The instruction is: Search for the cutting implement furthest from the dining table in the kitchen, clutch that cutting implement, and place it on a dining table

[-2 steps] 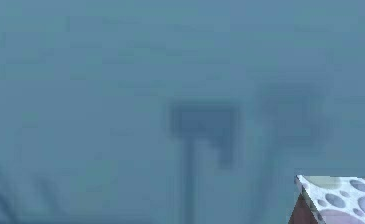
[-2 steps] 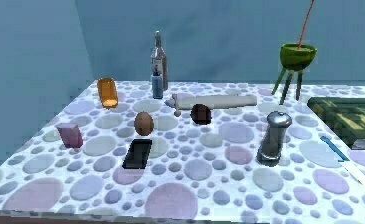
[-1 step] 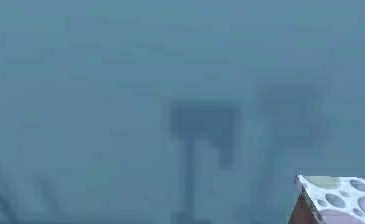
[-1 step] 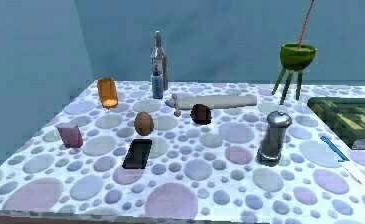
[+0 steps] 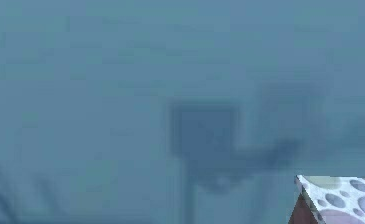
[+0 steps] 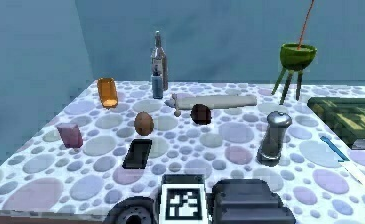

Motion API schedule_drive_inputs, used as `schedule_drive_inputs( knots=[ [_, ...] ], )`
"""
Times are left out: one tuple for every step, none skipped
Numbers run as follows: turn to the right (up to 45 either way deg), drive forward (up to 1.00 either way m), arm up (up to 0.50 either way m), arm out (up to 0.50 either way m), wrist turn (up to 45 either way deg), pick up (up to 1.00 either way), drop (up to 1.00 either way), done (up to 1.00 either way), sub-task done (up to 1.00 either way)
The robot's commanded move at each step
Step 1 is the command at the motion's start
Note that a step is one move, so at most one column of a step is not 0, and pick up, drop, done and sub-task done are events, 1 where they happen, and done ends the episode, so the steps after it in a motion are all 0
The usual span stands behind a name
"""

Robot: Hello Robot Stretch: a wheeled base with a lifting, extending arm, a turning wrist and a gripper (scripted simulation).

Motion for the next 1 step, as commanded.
schedule_drive_inputs(
  knots=[
    [0.0, 0.00, 0.00, 0.46, 0.0, 0.00, 0.00, 0.00, 0.00]
  ],
)
